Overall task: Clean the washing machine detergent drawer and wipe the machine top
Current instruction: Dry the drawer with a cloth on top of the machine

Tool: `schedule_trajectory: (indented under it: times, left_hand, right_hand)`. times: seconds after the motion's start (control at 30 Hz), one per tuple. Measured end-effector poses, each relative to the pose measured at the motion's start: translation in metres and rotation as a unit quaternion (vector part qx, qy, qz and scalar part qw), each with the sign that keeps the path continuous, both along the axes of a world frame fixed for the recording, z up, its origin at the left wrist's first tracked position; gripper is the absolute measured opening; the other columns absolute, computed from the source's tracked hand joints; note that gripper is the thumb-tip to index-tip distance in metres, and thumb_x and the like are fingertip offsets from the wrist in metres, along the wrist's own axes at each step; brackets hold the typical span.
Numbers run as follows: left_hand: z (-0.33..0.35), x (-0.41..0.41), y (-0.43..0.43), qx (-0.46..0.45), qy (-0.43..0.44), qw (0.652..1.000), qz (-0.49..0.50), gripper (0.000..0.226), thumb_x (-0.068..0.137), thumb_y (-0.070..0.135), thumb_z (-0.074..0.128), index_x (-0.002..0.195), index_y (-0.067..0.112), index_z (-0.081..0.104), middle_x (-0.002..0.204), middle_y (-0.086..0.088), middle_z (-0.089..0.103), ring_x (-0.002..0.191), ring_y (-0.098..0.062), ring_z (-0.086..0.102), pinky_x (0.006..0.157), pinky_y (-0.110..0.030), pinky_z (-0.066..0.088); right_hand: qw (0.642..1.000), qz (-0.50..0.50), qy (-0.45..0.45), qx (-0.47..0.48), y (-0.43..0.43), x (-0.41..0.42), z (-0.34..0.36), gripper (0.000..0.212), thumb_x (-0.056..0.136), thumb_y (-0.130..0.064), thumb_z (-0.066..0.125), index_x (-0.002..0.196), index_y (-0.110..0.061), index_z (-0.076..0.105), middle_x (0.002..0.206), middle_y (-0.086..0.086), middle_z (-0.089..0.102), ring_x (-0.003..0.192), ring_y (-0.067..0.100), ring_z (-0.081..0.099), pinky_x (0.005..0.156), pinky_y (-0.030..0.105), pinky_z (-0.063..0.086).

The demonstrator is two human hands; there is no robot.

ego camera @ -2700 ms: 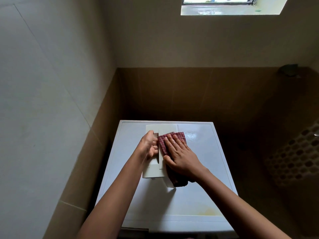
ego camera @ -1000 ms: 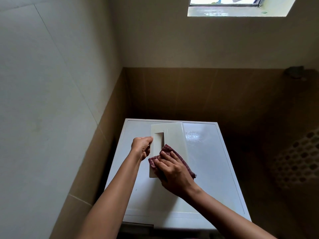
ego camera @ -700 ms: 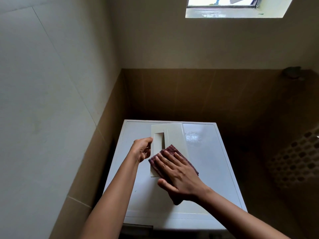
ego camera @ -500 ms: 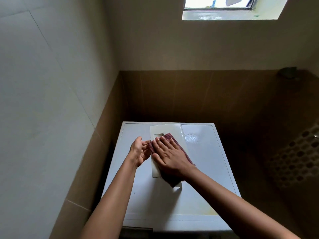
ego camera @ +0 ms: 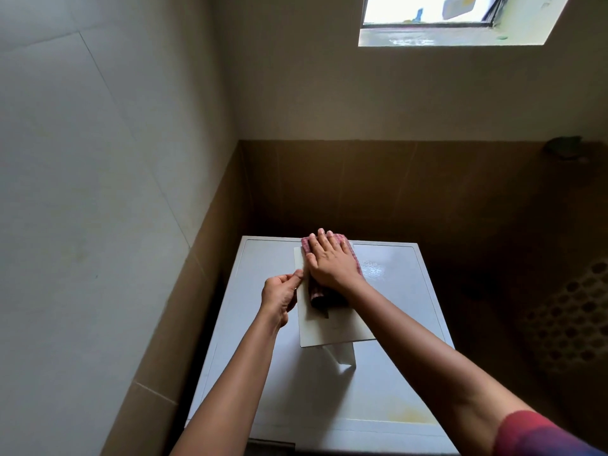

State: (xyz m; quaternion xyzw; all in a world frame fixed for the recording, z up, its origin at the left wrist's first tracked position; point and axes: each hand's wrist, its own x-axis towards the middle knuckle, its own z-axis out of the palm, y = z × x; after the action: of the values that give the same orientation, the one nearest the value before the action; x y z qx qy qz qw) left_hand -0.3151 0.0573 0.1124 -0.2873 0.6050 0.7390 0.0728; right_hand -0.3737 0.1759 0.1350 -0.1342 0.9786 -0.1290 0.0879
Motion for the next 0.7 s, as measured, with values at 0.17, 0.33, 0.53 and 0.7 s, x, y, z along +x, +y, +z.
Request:
schedule_trajectory:
  times: [0.17, 0.33, 0.53, 0.7]
  left_hand:
    - [0.001, -0.002, -0.002, -0.039, -0.003, 0.999, 0.000, 0.022, 0.088, 0.022, 0.069, 0.073, 0.009, 0.060, 0.036, 0.011, 0.037, 0.029, -0.003, 0.026, 0.034, -0.012, 0.025]
    - [-0.003, -0.003, -0.005, -0.030, -0.012, 0.999, -0.007, 0.020, 0.087, 0.024, 0.069, 0.076, 0.008, 0.063, 0.055, 0.003, 0.050, 0.035, -0.005, 0.035, 0.036, -0.013, 0.033]
    - [-0.004, -0.004, -0.005, -0.019, -0.018, 1.000, -0.016, 0.018, 0.088, 0.025, 0.069, 0.084, 0.007, 0.065, 0.062, 0.003, 0.062, 0.036, -0.002, 0.049, 0.039, -0.013, 0.040]
    - [-0.002, -0.003, -0.006, -0.011, -0.021, 1.000, -0.013, 0.018, 0.087, 0.025, 0.070, 0.083, 0.007, 0.065, 0.062, 0.003, 0.065, 0.039, -0.003, 0.053, 0.040, -0.014, 0.041]
  right_hand:
    - [1.000, -0.023, -0.009, 0.013, 0.010, 0.006, 0.001, 0.059, 0.101, -0.040, 0.018, 0.153, -0.018, 0.001, 0.161, 0.005, -0.008, 0.148, 0.019, -0.011, 0.118, 0.038, -0.010]
    - [0.983, -0.093, 0.033, -0.154, 0.030, 0.031, 0.016, 0.062, 0.098, -0.035, 0.042, 0.149, -0.007, 0.024, 0.157, 0.016, 0.018, 0.147, 0.026, 0.014, 0.118, 0.036, 0.015]
    - [0.962, -0.248, 0.027, -0.108, 0.057, 0.060, 0.014, 0.051, 0.089, -0.051, 0.053, 0.110, -0.004, 0.058, 0.117, 0.016, 0.056, 0.111, 0.034, 0.049, 0.093, 0.040, 0.041]
    - [0.950, -0.258, 0.096, -0.147, 0.045, 0.059, 0.026, 0.031, 0.088, -0.034, 0.059, 0.110, -0.012, 0.062, 0.111, 0.010, 0.063, 0.107, 0.030, 0.056, 0.088, 0.037, 0.046]
